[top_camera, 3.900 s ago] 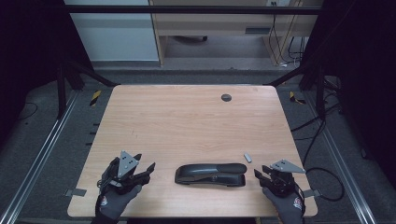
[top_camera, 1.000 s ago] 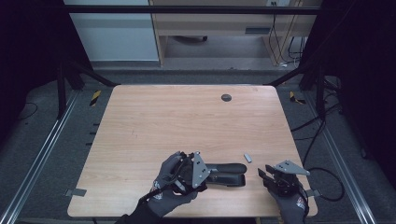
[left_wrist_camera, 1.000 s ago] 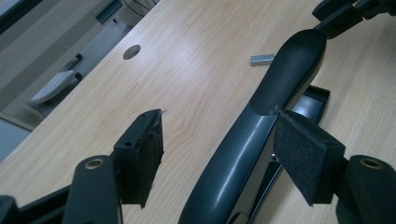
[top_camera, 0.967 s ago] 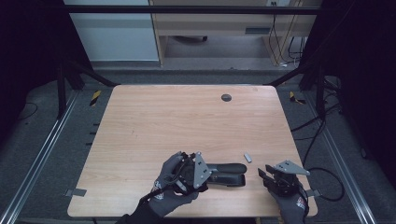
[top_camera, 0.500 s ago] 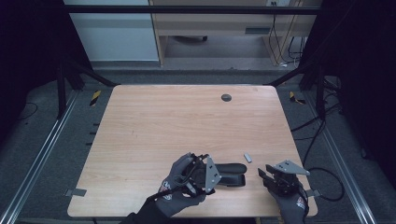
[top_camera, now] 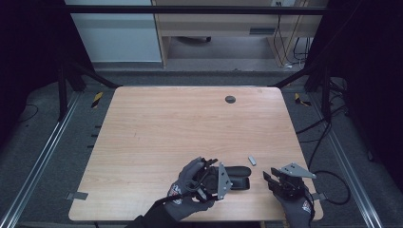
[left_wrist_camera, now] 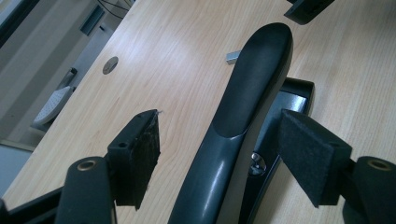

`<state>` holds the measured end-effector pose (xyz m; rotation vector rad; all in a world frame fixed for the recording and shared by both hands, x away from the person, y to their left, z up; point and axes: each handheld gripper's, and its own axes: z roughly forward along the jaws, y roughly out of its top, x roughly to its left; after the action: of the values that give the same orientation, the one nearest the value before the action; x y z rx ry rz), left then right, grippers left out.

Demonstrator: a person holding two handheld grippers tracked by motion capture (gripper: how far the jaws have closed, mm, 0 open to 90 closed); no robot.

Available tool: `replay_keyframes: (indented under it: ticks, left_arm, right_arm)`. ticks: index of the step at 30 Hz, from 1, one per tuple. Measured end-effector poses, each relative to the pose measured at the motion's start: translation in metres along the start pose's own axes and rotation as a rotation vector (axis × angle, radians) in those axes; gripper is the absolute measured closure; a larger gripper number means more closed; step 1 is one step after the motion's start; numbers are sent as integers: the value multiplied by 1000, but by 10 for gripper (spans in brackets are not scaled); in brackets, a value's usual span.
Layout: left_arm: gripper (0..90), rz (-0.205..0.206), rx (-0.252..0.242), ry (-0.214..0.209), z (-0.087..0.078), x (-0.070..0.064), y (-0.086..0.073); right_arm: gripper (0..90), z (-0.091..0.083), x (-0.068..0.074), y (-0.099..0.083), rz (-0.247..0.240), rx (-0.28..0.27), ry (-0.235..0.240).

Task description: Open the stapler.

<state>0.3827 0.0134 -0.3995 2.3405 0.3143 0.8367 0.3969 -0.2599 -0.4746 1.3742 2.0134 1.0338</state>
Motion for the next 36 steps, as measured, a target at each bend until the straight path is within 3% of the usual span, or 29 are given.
replay_keyframes:
  ticks: [32, 35, 36]
  left_arm:
    - [291, 148, 47, 41, 22, -23, 18]
    - [287, 193, 78, 54, 23, -24, 20]
    - [287, 179, 62, 50, 25, -26, 20]
  right_arm:
    - [654, -1, -2, -1, -2, -13, 4]
    - [654, -1, -2, -1, -1, -11, 4]
    - [654, 0, -2, -1, -1, -11, 5]
